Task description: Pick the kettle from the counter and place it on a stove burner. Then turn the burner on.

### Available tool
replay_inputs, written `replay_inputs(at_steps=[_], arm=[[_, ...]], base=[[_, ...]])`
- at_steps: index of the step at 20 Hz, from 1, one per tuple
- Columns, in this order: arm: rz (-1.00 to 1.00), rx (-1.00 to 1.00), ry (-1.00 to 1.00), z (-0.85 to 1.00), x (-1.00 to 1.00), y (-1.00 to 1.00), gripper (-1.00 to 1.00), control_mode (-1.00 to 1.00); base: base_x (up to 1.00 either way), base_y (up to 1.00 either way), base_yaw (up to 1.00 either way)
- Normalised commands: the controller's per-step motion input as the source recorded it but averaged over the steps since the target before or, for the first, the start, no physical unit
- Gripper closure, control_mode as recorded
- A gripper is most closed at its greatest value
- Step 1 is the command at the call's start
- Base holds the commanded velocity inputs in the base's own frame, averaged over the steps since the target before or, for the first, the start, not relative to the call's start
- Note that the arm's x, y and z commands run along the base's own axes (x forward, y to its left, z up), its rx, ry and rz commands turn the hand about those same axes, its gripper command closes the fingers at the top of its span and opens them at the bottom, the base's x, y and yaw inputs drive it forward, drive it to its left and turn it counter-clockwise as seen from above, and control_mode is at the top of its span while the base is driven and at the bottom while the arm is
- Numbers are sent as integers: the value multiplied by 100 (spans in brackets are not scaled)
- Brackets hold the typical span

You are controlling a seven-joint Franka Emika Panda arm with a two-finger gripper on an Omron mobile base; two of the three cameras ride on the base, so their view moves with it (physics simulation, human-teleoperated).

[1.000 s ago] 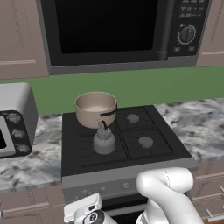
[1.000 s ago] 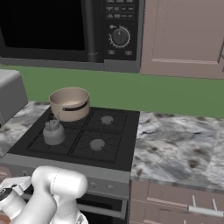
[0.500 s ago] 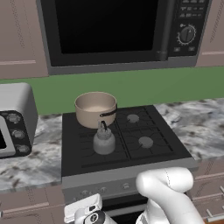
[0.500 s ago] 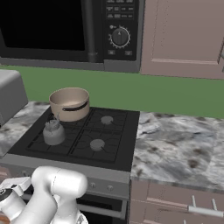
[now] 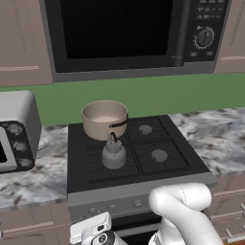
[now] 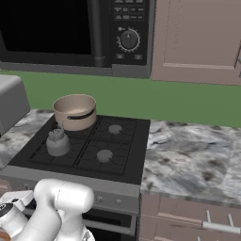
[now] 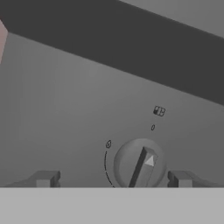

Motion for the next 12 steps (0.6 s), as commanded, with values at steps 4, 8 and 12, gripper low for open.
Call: replay_inputs(at_steps=[4,8,12], arm=[[0,1,-3,7,0,-5,-100,-100],[0,4,-9,18,0,-14,-100,-100],[0,2,-4,13,0,-8,-100,-100]], base=[[0,0,0],[0,0,0],[0,0,0]])
